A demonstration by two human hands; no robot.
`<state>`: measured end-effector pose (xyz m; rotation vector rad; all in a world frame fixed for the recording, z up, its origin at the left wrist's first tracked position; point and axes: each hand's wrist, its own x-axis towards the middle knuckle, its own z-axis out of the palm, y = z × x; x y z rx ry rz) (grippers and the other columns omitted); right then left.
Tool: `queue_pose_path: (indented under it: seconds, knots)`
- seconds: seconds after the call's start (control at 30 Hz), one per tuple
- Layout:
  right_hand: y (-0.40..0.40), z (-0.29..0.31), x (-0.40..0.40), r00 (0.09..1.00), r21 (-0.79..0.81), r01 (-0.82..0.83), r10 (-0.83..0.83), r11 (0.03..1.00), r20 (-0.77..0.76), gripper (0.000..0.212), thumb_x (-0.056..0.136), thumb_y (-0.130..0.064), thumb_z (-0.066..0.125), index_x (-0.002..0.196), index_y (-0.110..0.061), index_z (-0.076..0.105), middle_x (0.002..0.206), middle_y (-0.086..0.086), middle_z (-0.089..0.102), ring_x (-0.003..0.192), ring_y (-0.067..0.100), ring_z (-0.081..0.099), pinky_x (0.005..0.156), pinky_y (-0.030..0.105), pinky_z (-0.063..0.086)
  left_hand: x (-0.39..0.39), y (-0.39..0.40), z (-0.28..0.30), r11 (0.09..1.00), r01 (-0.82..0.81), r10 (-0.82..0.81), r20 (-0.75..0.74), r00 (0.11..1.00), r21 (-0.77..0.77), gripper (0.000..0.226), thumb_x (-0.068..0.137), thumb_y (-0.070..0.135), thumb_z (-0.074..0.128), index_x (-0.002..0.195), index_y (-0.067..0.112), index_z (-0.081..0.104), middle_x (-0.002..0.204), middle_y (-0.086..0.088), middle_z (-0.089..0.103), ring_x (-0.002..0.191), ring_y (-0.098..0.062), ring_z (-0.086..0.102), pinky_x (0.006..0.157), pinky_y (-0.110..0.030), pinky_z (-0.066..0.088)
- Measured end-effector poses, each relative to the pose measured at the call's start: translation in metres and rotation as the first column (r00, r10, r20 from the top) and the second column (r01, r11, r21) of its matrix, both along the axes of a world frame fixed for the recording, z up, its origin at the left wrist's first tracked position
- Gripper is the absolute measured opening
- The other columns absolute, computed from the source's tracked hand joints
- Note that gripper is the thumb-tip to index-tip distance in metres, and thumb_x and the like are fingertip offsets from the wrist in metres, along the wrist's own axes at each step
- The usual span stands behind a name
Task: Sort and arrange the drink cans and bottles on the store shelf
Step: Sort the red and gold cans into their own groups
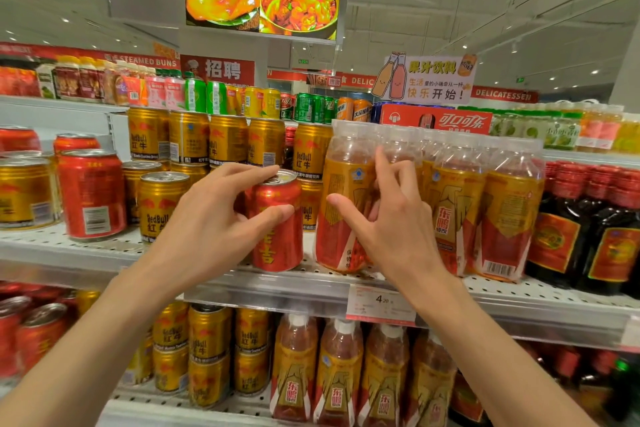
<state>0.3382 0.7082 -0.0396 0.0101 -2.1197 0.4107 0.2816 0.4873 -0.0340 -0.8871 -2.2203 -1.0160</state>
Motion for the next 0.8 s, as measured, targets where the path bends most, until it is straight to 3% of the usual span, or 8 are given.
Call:
queue_pose_path:
  seconds: [0.13,0.2,0.33,0.47,0.57,0.67,0.73,0.8]
  knots:
    - [-0.005,-0.006,-0.011,0.998,0.059,0.041,-0.038,0.997,-0.048,0.086,0.092,-0.057,0.059,0.155,-0.004,0.032,0.106,0.004,0.054,0.069,0.005,0.046,0.054,0.009,0.034,0.003,-0.005,0.000,0.999,0.029,-0.030,0.034,0.999,0.014,0.065,0.081,0.063,0.061,0.142,0.040,0.054,0.130,0.020,0.054,0.081,0.004,0.064,0.067,-0.018,0.054]
    - [-0.004,-0.009,-0.012,0.997,0.055,0.029,-0.025,0.998,-0.067,0.085,0.092,-0.054,0.060,0.155,-0.005,0.032,0.103,0.003,0.054,0.070,0.005,0.045,0.057,0.010,0.037,0.005,-0.006,0.000,0.999,0.046,-0.047,0.055,0.997,0.028,0.064,0.082,0.061,0.062,0.142,0.040,0.054,0.128,0.022,0.054,0.081,0.001,0.065,0.067,-0.016,0.054]
    - [0.006,-0.008,-0.001,0.996,-0.055,-0.091,0.090,0.994,-0.022,0.078,0.092,-0.047,0.066,0.156,-0.017,0.033,0.098,-0.009,0.051,0.067,0.008,0.055,0.068,0.028,0.057,0.007,-0.009,0.001,0.994,0.085,-0.091,0.085,0.992,0.069,0.062,0.082,0.060,0.062,0.140,0.038,0.058,0.128,0.022,0.058,0.092,-0.005,0.068,0.077,-0.026,0.058]
    - [0.008,-0.013,0.029,0.965,-0.171,-0.259,0.264,0.951,0.005,0.040,0.090,-0.036,0.072,0.126,-0.025,0.059,0.091,-0.011,0.061,0.077,0.009,0.064,0.066,0.026,0.057,0.013,-0.009,0.001,0.981,0.163,-0.176,0.127,0.976,0.107,0.054,0.084,0.056,0.064,0.135,0.040,0.061,0.123,0.027,0.060,0.101,0.000,0.065,0.083,-0.031,0.060]
    - [-0.002,-0.020,0.049,0.897,-0.276,-0.349,0.404,0.896,0.178,0.053,0.086,-0.047,0.073,0.133,-0.033,0.054,0.102,-0.014,0.065,0.095,0.004,0.065,0.079,0.019,0.055,0.019,-0.002,0.001,0.961,0.241,-0.261,0.159,0.952,0.134,0.049,0.085,0.054,0.066,0.132,0.042,0.064,0.120,0.027,0.064,0.104,0.001,0.065,0.085,-0.029,0.059]
    - [-0.009,-0.026,0.057,0.834,-0.339,-0.381,0.478,0.861,0.277,0.076,0.077,-0.061,0.072,0.143,-0.045,0.039,0.119,-0.030,0.058,0.112,-0.014,0.055,0.088,0.002,0.043,0.025,0.012,0.000,0.936,0.317,-0.341,0.175,0.923,0.152,0.046,0.086,0.051,0.066,0.130,0.040,0.066,0.118,0.022,0.067,0.107,0.005,0.063,0.082,-0.021,0.057]
    - [-0.009,-0.031,0.060,0.810,-0.391,-0.384,0.509,0.836,0.293,0.069,0.076,-0.059,0.075,0.132,-0.056,0.035,0.114,-0.049,0.053,0.111,-0.026,0.048,0.085,-0.005,0.036,0.029,0.022,-0.003,0.917,0.365,-0.393,0.202,0.897,0.162,0.046,0.085,0.050,0.066,0.130,0.040,0.066,0.116,0.021,0.067,0.108,0.004,0.063,0.083,-0.023,0.059]
    - [-0.006,-0.036,0.064,0.802,-0.438,-0.372,0.521,0.818,0.292,0.063,0.078,-0.051,0.079,0.122,-0.060,0.035,0.109,-0.055,0.051,0.108,-0.025,0.051,0.082,-0.004,0.038,0.032,0.029,-0.008,0.903,0.400,-0.427,0.233,0.874,0.156,0.047,0.086,0.051,0.065,0.131,0.040,0.066,0.120,0.022,0.067,0.112,0.004,0.062,0.086,-0.029,0.061]
